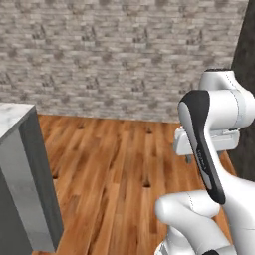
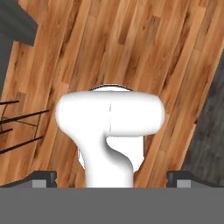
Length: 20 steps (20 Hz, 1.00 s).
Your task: Gather the lime and eggplant from the fridge and place them on a tray on the dining counter. Then gather the chicken drumsticks from the fridge and place them on the other tray.
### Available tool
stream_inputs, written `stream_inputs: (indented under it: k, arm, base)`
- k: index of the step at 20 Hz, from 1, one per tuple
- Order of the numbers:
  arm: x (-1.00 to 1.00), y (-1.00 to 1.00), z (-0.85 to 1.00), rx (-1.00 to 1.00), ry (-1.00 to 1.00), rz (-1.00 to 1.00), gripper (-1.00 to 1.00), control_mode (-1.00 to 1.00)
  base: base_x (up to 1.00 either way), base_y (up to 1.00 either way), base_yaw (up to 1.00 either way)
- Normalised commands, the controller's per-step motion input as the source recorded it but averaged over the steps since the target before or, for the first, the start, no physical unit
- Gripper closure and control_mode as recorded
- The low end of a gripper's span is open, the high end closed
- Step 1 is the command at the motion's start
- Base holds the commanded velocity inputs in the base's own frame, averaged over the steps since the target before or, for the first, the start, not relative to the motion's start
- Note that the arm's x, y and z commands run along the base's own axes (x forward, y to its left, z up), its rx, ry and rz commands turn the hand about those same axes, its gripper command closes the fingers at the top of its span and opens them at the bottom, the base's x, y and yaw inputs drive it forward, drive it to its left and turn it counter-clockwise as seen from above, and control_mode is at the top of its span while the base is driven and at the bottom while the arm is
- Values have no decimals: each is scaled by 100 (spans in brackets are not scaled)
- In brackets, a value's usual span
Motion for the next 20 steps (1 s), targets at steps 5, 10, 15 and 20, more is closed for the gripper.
stream_inputs:
  k: [5,10,15,20]
  arm:
    - [0,0,0,0,0,0,-100,100]
    - [0,0,0,0,0,0,-100,100]
    - [0,0,0,0,0,0,-100,100]
    - [0,0,0,0,0,0,-100,100]
  base:
    - [100,-20,4]
    - [100,-29,7]
    - [100,-31,15]
    - [100,-22,26]
